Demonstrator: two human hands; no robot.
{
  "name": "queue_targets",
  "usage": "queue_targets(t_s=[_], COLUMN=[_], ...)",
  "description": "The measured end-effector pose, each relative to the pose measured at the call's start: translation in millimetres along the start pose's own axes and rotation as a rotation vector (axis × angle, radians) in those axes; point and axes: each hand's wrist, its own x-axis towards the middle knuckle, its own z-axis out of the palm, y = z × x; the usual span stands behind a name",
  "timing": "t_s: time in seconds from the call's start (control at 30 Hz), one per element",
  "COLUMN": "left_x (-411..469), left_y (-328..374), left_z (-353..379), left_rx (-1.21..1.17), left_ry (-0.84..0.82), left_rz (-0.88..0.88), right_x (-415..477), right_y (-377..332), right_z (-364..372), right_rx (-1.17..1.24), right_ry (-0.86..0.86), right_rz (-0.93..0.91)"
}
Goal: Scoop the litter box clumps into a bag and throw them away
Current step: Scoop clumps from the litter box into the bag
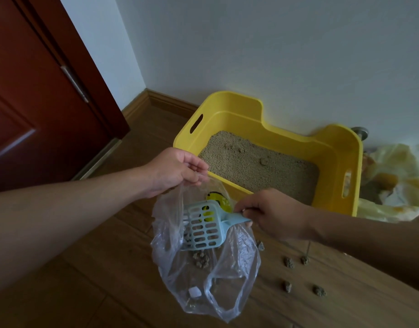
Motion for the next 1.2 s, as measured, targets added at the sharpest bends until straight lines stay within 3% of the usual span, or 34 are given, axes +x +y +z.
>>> queue_targets(t_s=[0.6, 0.87, 1.2], left_x=[-0.3, -0.9, 1.8], left_y=[2.9, 5.0, 12.6], left_z=[-4.5, 0.9, 13.2], left_rx=[0.009, 0.045, 0.041], left_ry=[0.049, 0.057, 0.052], left_rz=[-0.043, -0.047, 0.000], right_x=[-37.2, -52.5, -55.1], right_y=[6.2, 22.8, 51.6], right_z=[-34.2, -48.1, -65.5], right_rx=[0.270, 0.190, 0.050], right_ry=[0.166, 0.255, 0.402], right_rz=[0.092, 0.084, 0.373])
